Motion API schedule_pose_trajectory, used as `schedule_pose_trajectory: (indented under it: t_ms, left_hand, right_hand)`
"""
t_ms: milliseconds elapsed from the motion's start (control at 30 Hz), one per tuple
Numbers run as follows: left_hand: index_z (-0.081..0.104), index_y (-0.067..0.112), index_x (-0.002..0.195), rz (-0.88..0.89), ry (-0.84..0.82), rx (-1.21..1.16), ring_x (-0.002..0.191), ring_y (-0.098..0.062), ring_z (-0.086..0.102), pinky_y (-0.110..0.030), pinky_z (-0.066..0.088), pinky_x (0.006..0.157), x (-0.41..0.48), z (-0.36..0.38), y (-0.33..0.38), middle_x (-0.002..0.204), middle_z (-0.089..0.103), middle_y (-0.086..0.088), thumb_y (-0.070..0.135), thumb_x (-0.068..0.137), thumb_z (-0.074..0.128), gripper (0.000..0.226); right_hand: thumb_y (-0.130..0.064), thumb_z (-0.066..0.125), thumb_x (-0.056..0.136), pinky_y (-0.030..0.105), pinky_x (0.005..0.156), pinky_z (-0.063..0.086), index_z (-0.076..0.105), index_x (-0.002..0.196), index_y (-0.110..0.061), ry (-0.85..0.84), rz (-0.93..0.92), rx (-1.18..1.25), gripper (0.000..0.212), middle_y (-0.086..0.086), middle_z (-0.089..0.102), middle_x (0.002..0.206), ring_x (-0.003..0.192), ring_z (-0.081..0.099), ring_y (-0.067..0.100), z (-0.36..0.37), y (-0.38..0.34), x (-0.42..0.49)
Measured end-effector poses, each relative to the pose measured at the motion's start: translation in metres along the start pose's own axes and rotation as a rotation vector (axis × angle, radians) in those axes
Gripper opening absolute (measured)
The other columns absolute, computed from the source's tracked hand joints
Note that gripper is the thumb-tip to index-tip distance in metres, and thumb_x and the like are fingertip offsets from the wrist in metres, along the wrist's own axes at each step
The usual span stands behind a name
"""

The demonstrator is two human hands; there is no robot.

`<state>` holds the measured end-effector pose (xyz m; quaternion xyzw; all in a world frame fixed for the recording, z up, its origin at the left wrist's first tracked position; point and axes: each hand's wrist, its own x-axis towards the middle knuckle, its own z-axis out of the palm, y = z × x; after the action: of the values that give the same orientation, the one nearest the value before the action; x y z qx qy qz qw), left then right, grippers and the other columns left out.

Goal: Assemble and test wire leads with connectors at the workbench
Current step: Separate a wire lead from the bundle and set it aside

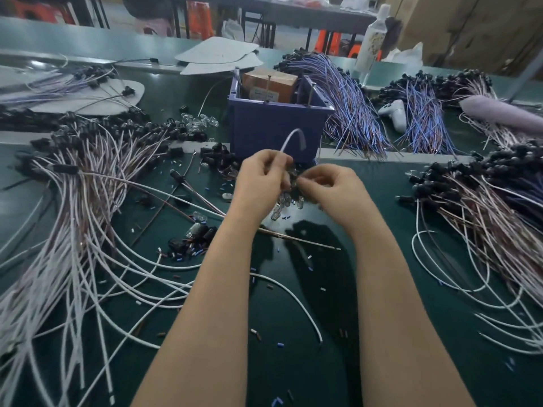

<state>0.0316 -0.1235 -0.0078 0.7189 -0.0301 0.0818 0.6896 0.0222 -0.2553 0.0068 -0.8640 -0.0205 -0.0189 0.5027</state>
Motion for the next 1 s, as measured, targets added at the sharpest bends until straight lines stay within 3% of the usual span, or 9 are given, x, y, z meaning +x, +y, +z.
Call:
schedule_pose_trajectory:
  t_ms: [100,167,300,400,467,600,767,867,1000]
  left_hand:
    - [0.057,0.012,0.083,-0.069,0.145,-0.300,0.040,-0.002,0.039,-0.015,0.033,0.041,0.003,-0.006,0.005,0.055,0.053,0.004,0.011,0.101,0.039,0.025]
    - [0.056,0.011,0.085,-0.086,0.184,-0.444,0.040,-0.003,0.036,-0.015,0.030,0.040,0.003,-0.010,0.008,0.056,0.053,0.004,0.010,0.101,0.039,0.024]
    - [0.056,0.016,0.095,-0.073,0.188,-0.511,0.035,-0.004,0.028,-0.016,0.025,0.037,0.002,-0.013,0.012,0.050,0.051,0.005,0.011,0.102,0.035,0.022]
    - [0.053,0.014,0.084,-0.075,0.137,-0.483,0.036,-0.005,0.027,-0.017,0.023,0.036,0.001,-0.015,0.014,0.047,0.044,0.005,0.009,0.098,0.036,0.022]
    - [0.049,0.013,0.075,-0.099,0.079,-0.283,0.040,-0.007,0.036,-0.020,0.033,0.039,0.000,-0.012,0.013,0.052,0.054,0.005,0.008,0.093,0.038,0.023]
    - [0.053,0.019,0.075,-0.033,-0.081,0.254,0.074,-0.014,0.061,-0.037,0.053,0.081,-0.004,-0.002,0.008,0.081,0.069,0.001,0.014,0.097,0.040,0.026]
    - [0.057,0.021,0.085,0.142,-0.124,0.270,0.064,-0.017,0.058,-0.040,0.054,0.069,-0.006,-0.003,0.013,0.064,0.061,0.007,0.017,0.099,0.045,0.019]
    - [0.060,0.019,0.090,0.226,-0.049,0.268,0.058,-0.006,0.053,-0.025,0.047,0.059,-0.008,-0.001,0.019,0.065,0.059,0.009,0.017,0.099,0.046,0.017]
    - [0.061,0.017,0.090,0.344,0.079,0.247,0.063,0.007,0.057,-0.009,0.043,0.060,-0.009,-0.002,0.031,0.071,0.060,0.016,0.013,0.099,0.046,0.017]
  right_hand:
    - [-0.038,0.076,0.077,0.022,0.054,0.036,0.063,0.084,-0.023,-0.328,0.082,-0.570,0.021,-0.010,0.055,0.071,0.063,0.050,0.003,-0.008,-0.005,-0.008]
    - [-0.034,0.075,0.078,0.020,0.053,0.036,0.061,0.082,-0.022,-0.486,0.127,-0.714,0.019,-0.006,0.059,0.076,0.064,0.051,0.006,-0.002,-0.008,-0.013]
    - [-0.024,0.068,0.086,0.023,0.057,0.038,0.061,0.081,-0.020,-0.502,0.115,-0.744,0.010,0.001,0.061,0.083,0.070,0.053,0.015,0.004,-0.012,-0.013]
    - [-0.023,0.059,0.092,0.025,0.066,0.038,0.062,0.085,-0.012,-0.404,0.064,-0.752,0.013,0.006,0.062,0.086,0.078,0.055,0.022,0.002,-0.008,-0.011]
    - [-0.021,0.054,0.095,0.026,0.061,0.040,0.059,0.084,-0.011,-0.243,0.024,-0.597,0.015,0.007,0.065,0.081,0.072,0.059,0.019,0.002,-0.005,-0.008]
    - [-0.007,0.054,0.094,0.017,0.045,0.043,0.052,0.079,-0.016,0.021,0.063,0.223,0.017,-0.004,0.062,0.055,0.042,0.053,0.004,-0.003,-0.004,-0.001]
    - [-0.014,0.057,0.091,0.018,0.060,0.054,0.072,0.077,-0.011,-0.081,0.118,1.143,0.021,0.004,0.072,0.072,0.063,0.067,0.009,-0.010,-0.003,-0.003]
    - [-0.015,0.063,0.087,0.019,0.065,0.052,0.070,0.088,-0.012,0.003,-0.010,0.993,0.008,0.001,0.071,0.078,0.070,0.064,0.010,0.001,-0.005,-0.004]
    - [-0.006,0.056,0.093,0.025,0.078,0.053,0.065,0.108,-0.005,0.083,-0.224,0.678,0.017,0.009,0.069,0.094,0.085,0.064,0.014,0.020,-0.019,-0.007]
